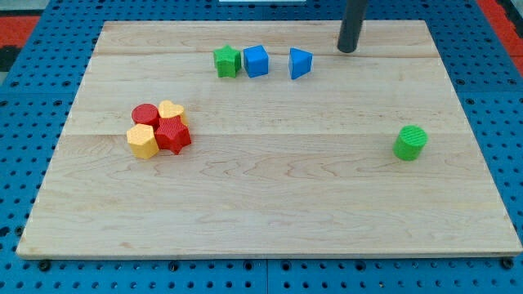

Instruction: Move blue triangle below blue cube

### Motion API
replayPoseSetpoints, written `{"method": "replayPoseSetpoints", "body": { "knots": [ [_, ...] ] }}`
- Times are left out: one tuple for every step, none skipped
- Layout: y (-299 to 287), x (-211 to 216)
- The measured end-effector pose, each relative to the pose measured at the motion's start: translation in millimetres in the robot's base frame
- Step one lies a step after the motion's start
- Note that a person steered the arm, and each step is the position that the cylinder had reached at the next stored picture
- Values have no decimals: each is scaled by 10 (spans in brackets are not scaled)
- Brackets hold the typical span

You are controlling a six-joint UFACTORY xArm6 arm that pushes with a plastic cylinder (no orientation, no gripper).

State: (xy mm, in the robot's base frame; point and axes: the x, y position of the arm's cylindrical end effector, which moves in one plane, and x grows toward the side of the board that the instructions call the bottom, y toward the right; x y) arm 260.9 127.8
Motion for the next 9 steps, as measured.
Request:
{"method": "replayPoseSetpoints", "body": {
  "knots": [
    [-76, 340],
    [-108, 301],
    [-111, -15],
    [-363, -4],
    [-722, 325],
    [-952, 650],
    [-628, 710],
    [15, 746],
    [-73, 862]
  ]
}}
